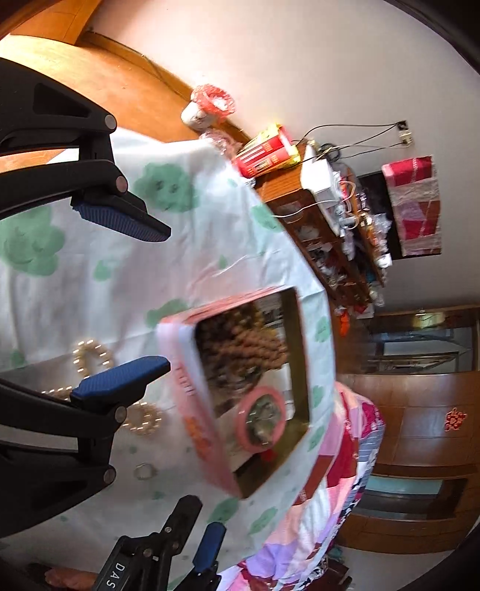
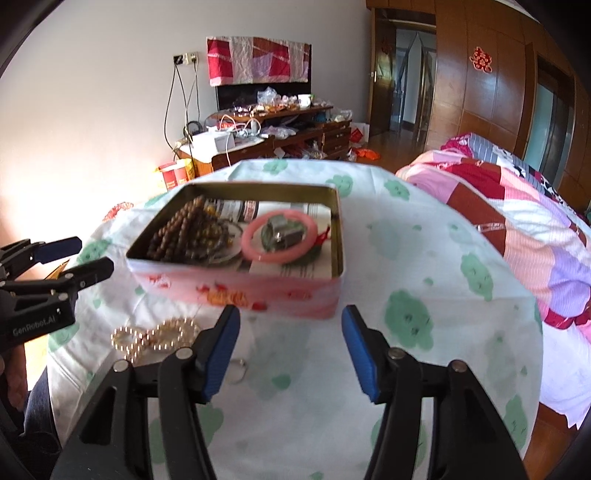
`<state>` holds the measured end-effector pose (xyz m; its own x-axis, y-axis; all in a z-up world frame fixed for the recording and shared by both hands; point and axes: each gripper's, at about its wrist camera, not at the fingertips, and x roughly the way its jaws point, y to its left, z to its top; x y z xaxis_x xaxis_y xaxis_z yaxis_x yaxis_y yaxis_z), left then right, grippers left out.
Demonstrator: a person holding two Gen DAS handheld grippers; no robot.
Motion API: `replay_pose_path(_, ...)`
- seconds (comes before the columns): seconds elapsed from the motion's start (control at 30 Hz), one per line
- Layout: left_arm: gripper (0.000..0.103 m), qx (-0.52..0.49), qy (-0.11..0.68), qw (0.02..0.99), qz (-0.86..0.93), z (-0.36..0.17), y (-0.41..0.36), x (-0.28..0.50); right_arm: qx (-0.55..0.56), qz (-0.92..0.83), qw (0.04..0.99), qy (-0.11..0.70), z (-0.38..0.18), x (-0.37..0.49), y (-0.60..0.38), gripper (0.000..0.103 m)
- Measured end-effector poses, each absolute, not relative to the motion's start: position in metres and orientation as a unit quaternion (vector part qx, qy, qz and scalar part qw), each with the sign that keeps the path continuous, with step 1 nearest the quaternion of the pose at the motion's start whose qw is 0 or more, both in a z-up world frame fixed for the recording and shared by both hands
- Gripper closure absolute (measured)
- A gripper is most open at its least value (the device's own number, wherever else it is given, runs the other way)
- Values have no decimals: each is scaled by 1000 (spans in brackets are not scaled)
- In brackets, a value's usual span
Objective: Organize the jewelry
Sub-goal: 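Grasp the pearl necklace with the left tool while the right tool grasps the small silver ring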
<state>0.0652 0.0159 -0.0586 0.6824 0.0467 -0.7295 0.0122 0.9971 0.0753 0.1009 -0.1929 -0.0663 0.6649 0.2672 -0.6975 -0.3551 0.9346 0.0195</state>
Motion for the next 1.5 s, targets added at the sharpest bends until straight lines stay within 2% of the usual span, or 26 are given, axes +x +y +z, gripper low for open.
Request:
replay_pose_path(0.5, 38, 30, 424, 905, 7, -84, 4, 58, -94, 197, 889, 403, -89, 87, -173, 44)
replay_pose_path(0.63, 38, 25, 430, 902, 3, -89, 3, 59, -102, 203, 880, 418, -95, 88, -168, 56)
replay_pose_path(0.77, 38, 25, 431, 902, 2, -89, 1, 60, -101, 203, 871, 435, -101, 92, -167, 61)
replay_pose_path(0.87, 38, 20, 433, 901, -1, -88, 1, 60, -109, 209, 866, 440, -103, 91, -164, 62)
replay_pose_path(1.03, 38, 21, 428, 903, -7, -85, 0, 60, -117, 223, 863, 437, -103, 87, -160, 81)
replay_pose_path(1.5, 38, 26, 443, 893, -74, -86, -27, 65, -96, 182, 878, 432, -98, 85, -192, 81)
